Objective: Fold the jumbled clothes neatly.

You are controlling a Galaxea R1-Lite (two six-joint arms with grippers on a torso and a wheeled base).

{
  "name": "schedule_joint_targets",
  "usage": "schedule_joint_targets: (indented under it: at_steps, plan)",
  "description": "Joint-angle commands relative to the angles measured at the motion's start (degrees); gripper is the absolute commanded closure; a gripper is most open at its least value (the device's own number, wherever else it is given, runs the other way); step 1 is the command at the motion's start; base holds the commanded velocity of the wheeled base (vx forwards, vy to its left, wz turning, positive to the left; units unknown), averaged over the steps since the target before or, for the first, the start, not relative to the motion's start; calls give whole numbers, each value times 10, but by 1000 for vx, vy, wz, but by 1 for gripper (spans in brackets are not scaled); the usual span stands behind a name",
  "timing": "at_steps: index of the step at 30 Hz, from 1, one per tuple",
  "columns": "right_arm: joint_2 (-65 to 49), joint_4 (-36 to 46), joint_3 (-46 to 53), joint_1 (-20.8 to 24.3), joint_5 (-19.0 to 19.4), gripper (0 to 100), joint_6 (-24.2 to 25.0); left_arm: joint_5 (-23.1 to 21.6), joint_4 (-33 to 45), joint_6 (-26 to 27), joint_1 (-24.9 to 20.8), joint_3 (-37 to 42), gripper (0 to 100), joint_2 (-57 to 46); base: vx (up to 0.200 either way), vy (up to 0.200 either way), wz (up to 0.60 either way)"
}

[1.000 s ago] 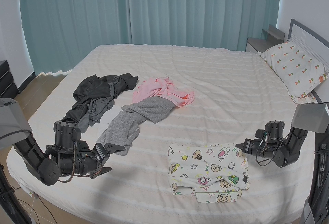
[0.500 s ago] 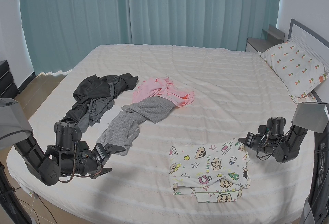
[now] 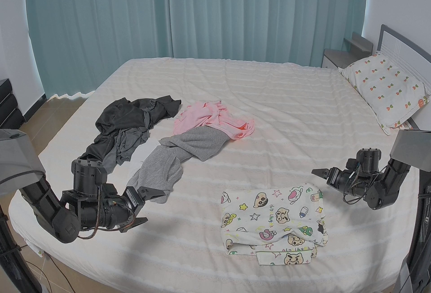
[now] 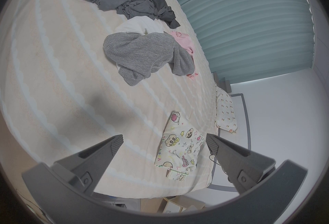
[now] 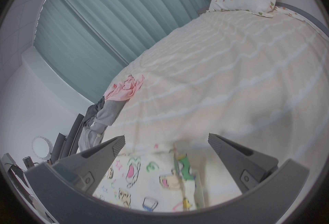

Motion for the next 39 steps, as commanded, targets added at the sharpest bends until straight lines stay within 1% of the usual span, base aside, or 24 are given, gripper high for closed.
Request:
schedule_joint_targets:
  at_steps: [1,2,3,4,6,13,16,19,21,24,33,36,39]
  plan:
    - [-87,0,130,28,7,0,5,-2,-4,-1,-13,6,0,3,0,0,0]
    - [-92,-5,154,34,12,0,6,-2,-4,-1,-20,9,0,3,0,0,0]
    - [-92,-5,154,34,12,0,6,-2,-4,-1,-20,9,0,3,0,0,0]
    - [-96,-14,189,44,16,0,3,-2,-7,-1,-28,13,0,4,0,0,0]
    - [-93,-25,220,53,15,0,-3,-2,-19,-1,-36,23,0,4,0,0,0]
    - [-99,-28,251,48,16,0,-26,-2,-36,-1,-38,30,0,9,0,0,0]
    - [-101,-29,277,53,18,0,-53,-1,-36,-1,-42,30,0,12,-67,0,0]
    - [-97,-29,282,54,19,0,-71,-1,-37,-1,-42,30,0,11,-200,0,0]
    - [-100,-29,294,65,19,0,-80,-1,-37,0,-43,30,0,12,-200,0,0]
    - [-99,-30,297,76,19,0,-80,1,-37,0,-42,29,0,12,0,0,0]
    - [-76,-36,279,83,31,0,-74,2,-37,0,-43,29,0,11,0,0,0]
    - [-53,-59,273,84,31,0,-73,2,-37,0,-43,29,0,11,0,0,0]
    - [-25,-105,273,85,32,0,-73,2,-37,0,-43,29,0,12,0,0,0]
